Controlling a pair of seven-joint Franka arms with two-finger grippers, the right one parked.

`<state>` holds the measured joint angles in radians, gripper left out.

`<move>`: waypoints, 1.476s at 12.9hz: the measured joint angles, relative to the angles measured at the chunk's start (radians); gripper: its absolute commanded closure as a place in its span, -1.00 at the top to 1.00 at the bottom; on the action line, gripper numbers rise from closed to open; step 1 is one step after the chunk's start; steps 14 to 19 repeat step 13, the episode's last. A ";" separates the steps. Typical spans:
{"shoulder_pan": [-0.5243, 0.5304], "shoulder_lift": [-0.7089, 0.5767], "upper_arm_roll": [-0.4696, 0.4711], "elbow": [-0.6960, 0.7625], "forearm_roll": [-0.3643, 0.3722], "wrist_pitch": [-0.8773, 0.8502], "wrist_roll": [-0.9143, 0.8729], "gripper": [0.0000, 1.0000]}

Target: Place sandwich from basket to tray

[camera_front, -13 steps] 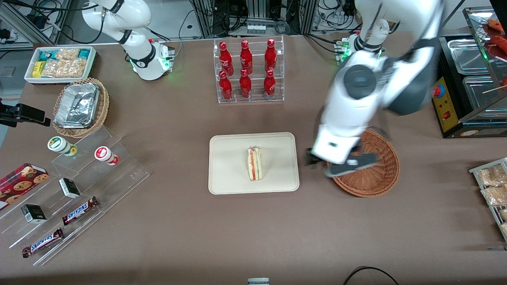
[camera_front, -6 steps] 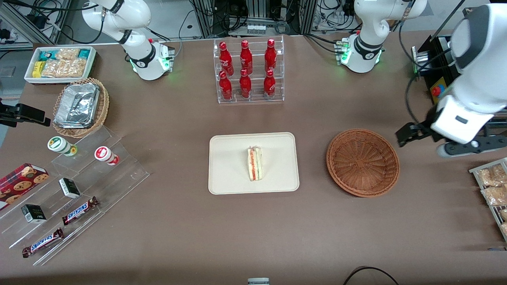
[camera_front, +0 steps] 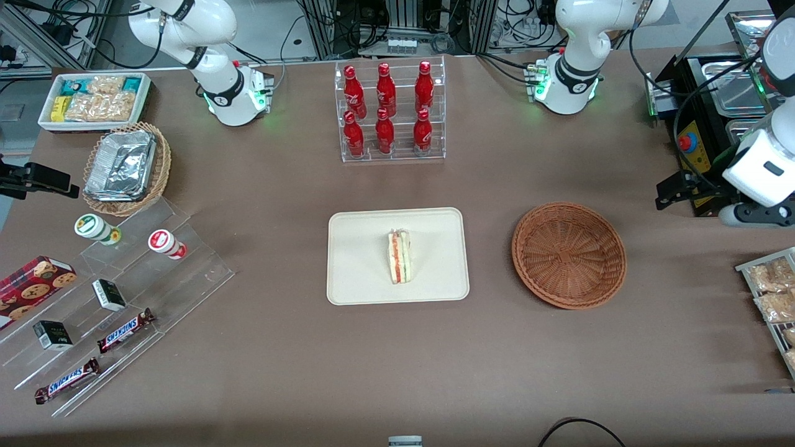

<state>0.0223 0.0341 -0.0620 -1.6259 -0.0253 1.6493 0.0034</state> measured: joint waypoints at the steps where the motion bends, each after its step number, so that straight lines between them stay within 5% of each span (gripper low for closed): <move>1: -0.001 -0.005 -0.006 -0.001 0.000 0.000 -0.005 1.00; 19: -0.003 -0.009 -0.013 0.062 0.028 -0.018 -0.017 1.00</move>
